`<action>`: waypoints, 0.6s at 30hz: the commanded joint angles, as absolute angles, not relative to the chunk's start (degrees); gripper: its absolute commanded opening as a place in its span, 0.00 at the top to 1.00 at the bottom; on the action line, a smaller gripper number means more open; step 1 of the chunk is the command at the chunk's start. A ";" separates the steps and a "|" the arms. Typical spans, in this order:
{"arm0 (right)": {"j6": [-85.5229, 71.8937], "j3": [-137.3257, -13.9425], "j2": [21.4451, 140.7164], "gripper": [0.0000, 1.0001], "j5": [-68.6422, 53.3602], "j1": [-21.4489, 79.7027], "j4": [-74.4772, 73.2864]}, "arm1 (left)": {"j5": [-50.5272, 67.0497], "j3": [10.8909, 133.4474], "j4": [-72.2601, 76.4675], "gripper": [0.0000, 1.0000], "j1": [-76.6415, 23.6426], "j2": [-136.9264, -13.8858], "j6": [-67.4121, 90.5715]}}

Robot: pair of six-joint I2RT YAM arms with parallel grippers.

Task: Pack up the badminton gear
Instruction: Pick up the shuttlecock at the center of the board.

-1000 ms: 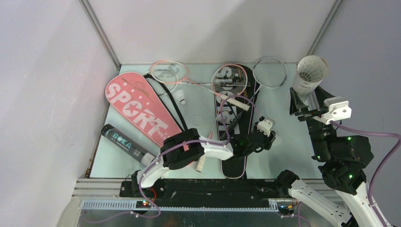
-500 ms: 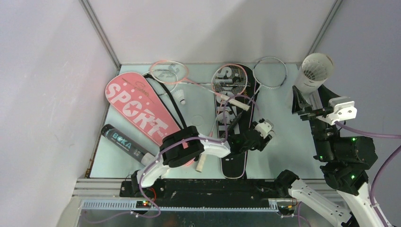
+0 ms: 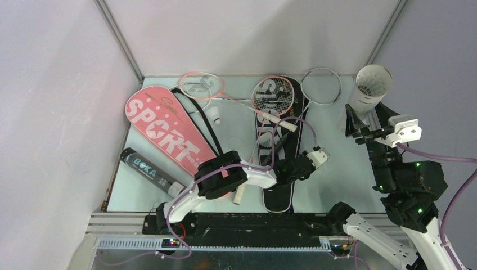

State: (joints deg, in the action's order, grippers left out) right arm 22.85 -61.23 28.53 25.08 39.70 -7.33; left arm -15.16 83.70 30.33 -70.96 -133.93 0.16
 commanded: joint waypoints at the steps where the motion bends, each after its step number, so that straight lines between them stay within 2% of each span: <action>1: 21.39 -63.39 28.65 0.48 24.08 39.50 -6.13 | -17.43 81.70 34.61 0.99 -71.58 -128.01 -3.03; 9: 16.66 -59.78 27.59 0.48 21.78 39.48 -12.46 | -21.54 69.23 32.81 1.00 -71.44 -108.95 0.27; 18: 15.86 -52.75 27.67 0.46 13.04 39.55 -18.15 | -23.87 60.54 14.45 1.00 -66.80 -83.43 10.17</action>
State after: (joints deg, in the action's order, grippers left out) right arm 16.78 -54.89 27.38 18.96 39.70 -17.98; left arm -21.34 63.37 23.16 -69.80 -93.03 4.21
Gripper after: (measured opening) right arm 0.617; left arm 0.003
